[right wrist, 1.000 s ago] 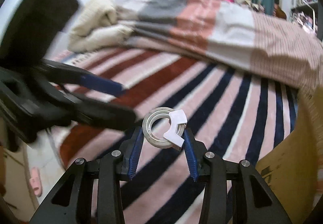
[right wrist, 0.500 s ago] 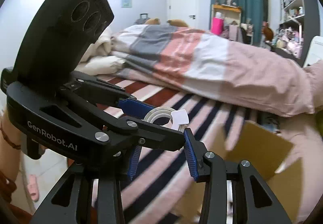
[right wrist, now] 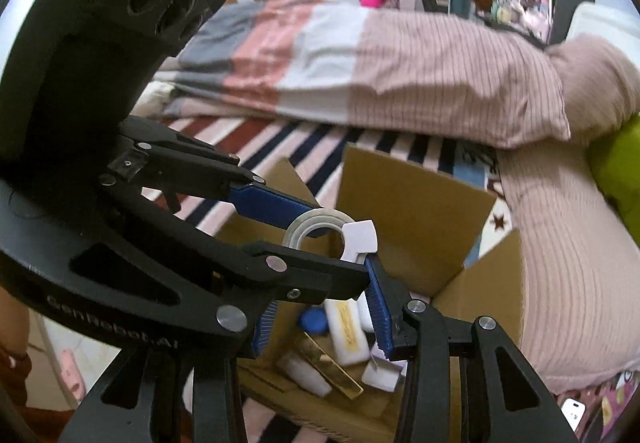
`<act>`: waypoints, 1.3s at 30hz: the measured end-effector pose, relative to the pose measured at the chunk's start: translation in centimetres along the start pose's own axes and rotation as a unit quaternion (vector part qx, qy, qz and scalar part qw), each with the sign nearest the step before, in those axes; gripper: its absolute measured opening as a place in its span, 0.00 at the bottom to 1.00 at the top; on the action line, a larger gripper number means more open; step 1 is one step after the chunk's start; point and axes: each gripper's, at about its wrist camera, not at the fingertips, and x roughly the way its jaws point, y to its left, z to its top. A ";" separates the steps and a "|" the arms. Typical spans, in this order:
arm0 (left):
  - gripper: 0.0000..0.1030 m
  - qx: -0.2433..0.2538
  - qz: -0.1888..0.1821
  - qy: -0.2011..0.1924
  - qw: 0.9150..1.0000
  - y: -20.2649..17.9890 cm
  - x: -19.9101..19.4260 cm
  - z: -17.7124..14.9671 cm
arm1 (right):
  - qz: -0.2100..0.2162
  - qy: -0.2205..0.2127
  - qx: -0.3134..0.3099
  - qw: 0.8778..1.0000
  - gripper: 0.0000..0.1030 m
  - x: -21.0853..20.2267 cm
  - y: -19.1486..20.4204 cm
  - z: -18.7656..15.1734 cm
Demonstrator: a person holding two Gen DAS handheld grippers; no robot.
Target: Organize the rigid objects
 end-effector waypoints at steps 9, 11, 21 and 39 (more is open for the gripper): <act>0.75 -0.010 0.033 -0.043 0.998 0.1 -2.6 -1.3 | -0.007 0.016 0.010 1.000 0.57 0.5 -0.2 -0.6; 0.75 -0.016 0.044 -0.062 0.997 0.2 -4.0 -1.8 | -0.002 0.010 0.009 1.000 0.57 0.0 0.1 -0.7; 0.88 -0.081 0.187 -0.189 0.961 1.4 -12.3 -7.4 | 0.020 -0.107 -0.037 0.993 0.90 -4.6 2.8 -1.0; 0.88 -0.142 0.286 -0.235 0.918 3.1 -16.2 -13.5 | 0.043 -0.166 -0.045 0.984 1.00 -6.4 4.9 -1.8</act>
